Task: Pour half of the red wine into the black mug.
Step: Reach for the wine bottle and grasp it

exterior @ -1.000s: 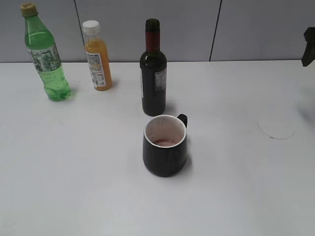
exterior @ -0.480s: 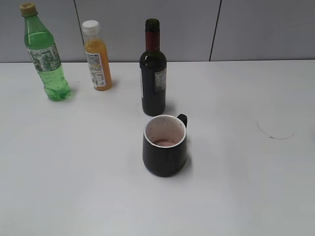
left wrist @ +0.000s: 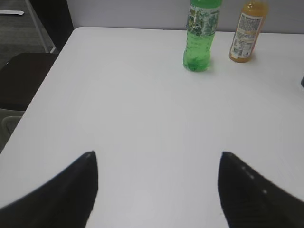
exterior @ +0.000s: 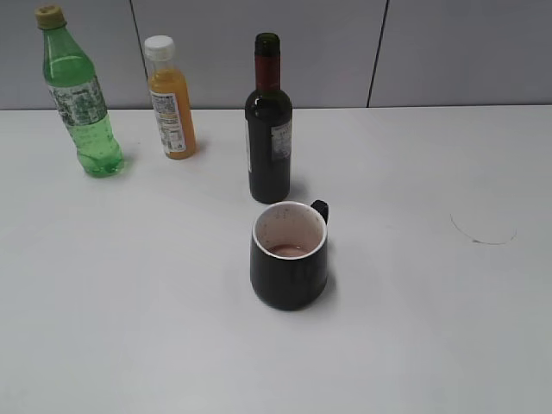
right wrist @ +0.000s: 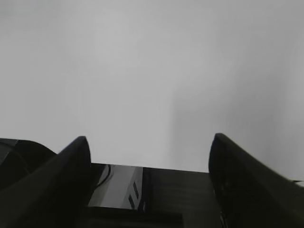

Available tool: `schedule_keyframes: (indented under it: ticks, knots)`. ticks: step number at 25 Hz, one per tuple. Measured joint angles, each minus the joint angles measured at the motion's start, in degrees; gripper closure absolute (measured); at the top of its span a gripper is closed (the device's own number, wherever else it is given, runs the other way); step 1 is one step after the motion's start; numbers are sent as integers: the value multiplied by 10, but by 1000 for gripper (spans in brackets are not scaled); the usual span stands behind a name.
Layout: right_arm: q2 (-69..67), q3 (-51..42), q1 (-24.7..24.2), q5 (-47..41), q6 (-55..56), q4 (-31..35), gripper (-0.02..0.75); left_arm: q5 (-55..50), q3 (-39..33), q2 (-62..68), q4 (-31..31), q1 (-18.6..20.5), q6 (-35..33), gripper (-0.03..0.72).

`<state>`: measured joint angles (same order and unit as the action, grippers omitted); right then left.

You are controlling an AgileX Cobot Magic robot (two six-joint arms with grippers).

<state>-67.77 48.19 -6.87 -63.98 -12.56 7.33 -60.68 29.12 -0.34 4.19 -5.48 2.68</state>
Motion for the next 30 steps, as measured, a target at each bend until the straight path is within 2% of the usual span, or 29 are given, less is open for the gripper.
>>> schedule_keyframes:
  ticks: [6,13,27,30]
  knots:
    - [147,-117,0,41,-2,3,153,0,0,0,0,0,0,99]
    - [337,-229,0,86,-3,41,154,0,0,0,0,0,0,99]
    - [652,-238,0,94,-3,50,154,0,0,0,0,0,0,99]
    - [678,-238,0,96,-3,55,154,1,0,0,0,0,0,99]
